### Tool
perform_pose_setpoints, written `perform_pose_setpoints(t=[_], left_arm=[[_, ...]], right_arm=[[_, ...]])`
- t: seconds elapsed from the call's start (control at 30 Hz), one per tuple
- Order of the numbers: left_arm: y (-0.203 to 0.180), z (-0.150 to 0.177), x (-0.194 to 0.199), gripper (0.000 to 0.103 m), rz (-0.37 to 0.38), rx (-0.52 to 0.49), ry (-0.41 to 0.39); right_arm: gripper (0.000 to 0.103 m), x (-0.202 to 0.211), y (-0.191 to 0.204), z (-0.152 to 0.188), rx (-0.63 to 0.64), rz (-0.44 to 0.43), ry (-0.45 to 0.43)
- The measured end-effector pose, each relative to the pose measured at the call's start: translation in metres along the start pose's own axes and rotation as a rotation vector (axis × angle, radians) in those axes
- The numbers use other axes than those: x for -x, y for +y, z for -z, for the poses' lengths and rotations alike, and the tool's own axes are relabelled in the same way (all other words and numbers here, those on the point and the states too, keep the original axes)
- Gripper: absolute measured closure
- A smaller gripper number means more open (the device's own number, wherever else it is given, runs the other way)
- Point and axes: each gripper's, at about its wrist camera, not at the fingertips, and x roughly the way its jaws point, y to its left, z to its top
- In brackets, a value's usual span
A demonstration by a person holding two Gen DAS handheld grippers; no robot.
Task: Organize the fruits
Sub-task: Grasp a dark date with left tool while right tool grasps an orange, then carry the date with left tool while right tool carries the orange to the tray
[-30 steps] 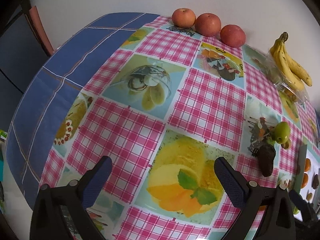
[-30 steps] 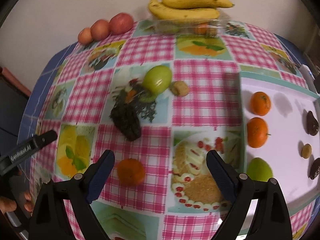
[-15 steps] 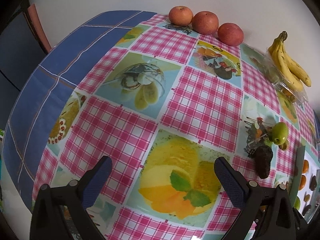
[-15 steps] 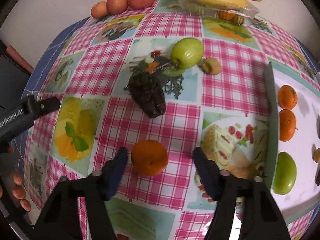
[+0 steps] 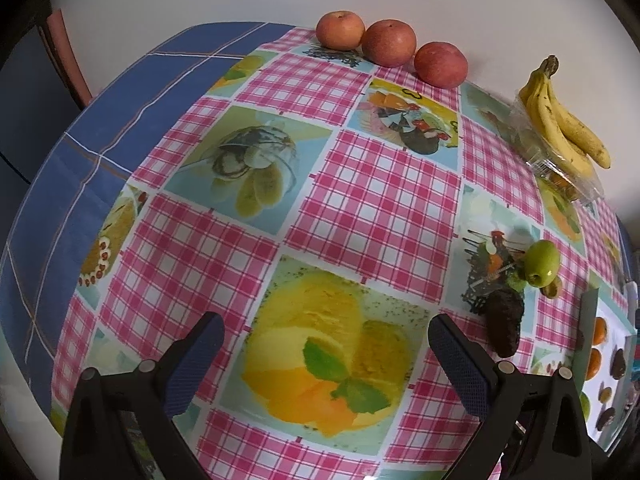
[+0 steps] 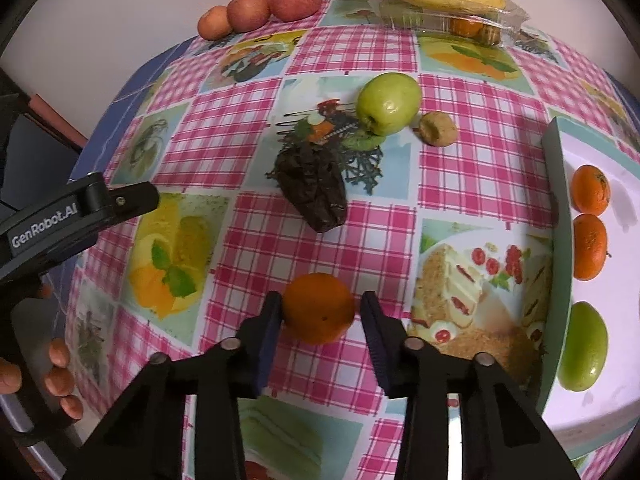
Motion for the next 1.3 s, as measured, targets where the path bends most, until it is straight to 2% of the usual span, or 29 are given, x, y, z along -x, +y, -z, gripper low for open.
perform_pose_setpoints(t=[0.2,0.3,0.37,0.47,0.53,0.7,0.8,1.03,1.13,1.2,1.3], left_arm=[[-0.011,-0.001,-0.001,0.000,0.055,-0.006,0.000],[-0.020,-0.001,0.001,0.001,0.083,-0.016,-0.013],[-0.028,-0.002,0.001,0.003,0.133,-0.018,-0.021],[-0.042,-0.004,0.000,0.016,0.206,-0.040,-0.025],[-0.053,-0.004,-0.002,0.019,0.240,-0.061,-0.019],[-0.077,0.001,-0.007,0.037,0.310,-0.099,-0.012],[-0.087,0.003,-0.013,0.045,0.345,-0.103,0.001],[-0.097,0.008,-0.023,0.052,0.350,-0.108,0.023],[-0.097,0.011,-0.029,0.057,0.348,-0.102,0.038],[-0.097,0.011,-0.031,0.067,0.351,-0.097,0.047],[-0.096,0.010,-0.030,0.067,0.373,-0.082,0.052]], right_arm=[[0.065,0.010,-0.008,-0.001,-0.013,0.003,-0.027],[0.065,0.017,-0.018,-0.003,-0.026,0.070,-0.061],[0.065,0.025,-0.030,-0.004,-0.055,0.095,-0.085],[0.065,0.037,-0.047,-0.004,-0.086,0.150,-0.123],[0.065,0.044,-0.057,-0.004,-0.104,0.175,-0.144],[0.065,0.062,-0.082,-0.005,-0.169,0.169,-0.192],[0.065,0.070,-0.089,-0.005,-0.182,0.184,-0.213],[0.065,0.080,-0.099,-0.002,-0.204,0.197,-0.234],[0.065,0.080,-0.101,-0.001,-0.206,0.198,-0.232],[0.065,0.079,-0.101,-0.001,-0.204,0.198,-0.228],[0.065,0.078,-0.101,-0.001,-0.200,0.197,-0.225]])
